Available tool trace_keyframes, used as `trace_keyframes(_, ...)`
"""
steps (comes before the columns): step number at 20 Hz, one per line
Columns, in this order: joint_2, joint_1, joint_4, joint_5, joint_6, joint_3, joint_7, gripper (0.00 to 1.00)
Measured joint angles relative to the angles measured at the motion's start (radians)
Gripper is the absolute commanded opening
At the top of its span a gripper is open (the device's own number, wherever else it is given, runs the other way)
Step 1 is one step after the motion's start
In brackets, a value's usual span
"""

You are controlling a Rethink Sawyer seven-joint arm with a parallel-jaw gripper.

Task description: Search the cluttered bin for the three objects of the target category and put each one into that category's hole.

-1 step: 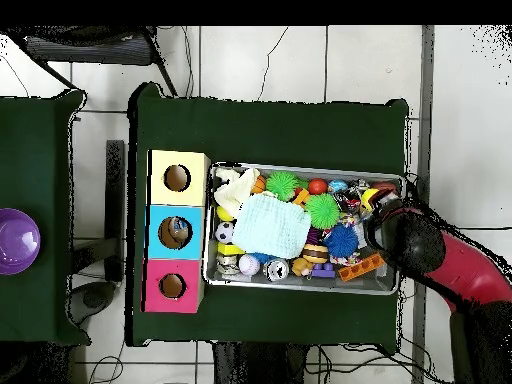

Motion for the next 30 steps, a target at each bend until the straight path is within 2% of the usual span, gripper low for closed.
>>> trace_keyframes(8, 0.042, 0.018, -0.042, 0.001, 0.000, -0.007, 0.000, 0.00)
trace_keyframes(12, 0.095, 0.026, -0.073, -0.001, -0.017, -0.007, 0.000, 0.00)
trace_keyframes(14, 0.116, 0.028, -0.085, -0.001, -0.040, -0.007, 0.000, 0.00)
trace_keyframes(21, 0.212, 0.039, -0.147, -0.002, -0.234, -0.016, 0.000, 0.00)
trace_keyframes(30, 0.213, 0.048, -0.146, -0.004, -0.248, -0.028, 0.000, 0.00)
